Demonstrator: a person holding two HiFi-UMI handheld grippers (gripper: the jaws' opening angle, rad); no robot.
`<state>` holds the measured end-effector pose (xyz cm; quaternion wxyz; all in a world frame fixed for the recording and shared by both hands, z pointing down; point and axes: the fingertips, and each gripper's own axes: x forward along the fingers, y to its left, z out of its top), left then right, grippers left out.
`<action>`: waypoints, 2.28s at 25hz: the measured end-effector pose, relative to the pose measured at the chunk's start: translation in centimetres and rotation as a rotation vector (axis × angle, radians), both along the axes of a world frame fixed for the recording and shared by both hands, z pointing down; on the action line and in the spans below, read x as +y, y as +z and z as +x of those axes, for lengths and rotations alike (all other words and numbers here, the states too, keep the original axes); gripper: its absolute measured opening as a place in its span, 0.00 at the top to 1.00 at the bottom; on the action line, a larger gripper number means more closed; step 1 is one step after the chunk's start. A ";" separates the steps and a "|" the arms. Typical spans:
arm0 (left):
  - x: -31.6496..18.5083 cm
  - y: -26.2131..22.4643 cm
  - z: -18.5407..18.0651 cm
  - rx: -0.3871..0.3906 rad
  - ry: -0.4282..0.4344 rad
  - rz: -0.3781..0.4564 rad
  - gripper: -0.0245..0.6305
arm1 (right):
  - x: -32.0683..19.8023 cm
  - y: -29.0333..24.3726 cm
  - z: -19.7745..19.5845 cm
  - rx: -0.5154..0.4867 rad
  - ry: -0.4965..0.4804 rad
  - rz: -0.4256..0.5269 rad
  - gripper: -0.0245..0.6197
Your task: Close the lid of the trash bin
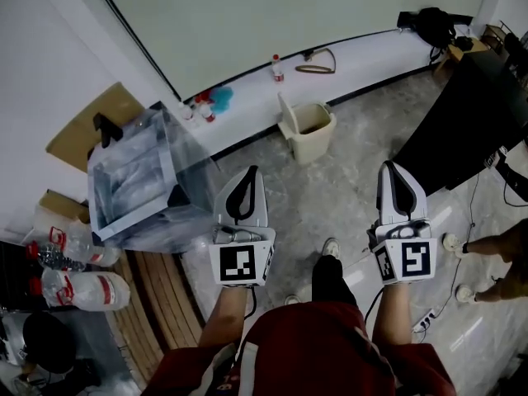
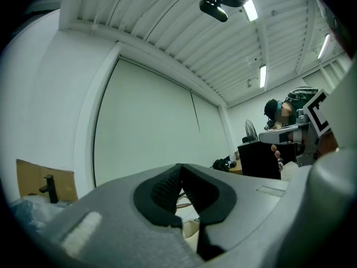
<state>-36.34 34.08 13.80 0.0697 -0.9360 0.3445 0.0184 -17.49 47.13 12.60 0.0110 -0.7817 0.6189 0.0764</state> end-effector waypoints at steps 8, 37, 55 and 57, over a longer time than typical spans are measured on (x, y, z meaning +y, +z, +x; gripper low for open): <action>-5.3 0.2 9.9 -0.033 -0.021 -0.028 0.95 | -5.8 1.1 10.6 -0.045 -0.020 -0.023 0.96; -19.1 5.1 22.7 -0.011 -0.158 -0.096 0.96 | -22.0 4.7 24.3 -0.033 -0.169 -0.074 0.96; -39.6 5.8 19.9 0.057 -0.310 -0.118 0.95 | -46.5 2.3 22.5 0.073 -0.332 -0.093 0.96; -41.1 6.4 19.4 0.051 -0.329 -0.127 0.96 | -48.4 2.5 22.0 0.079 -0.353 -0.098 0.96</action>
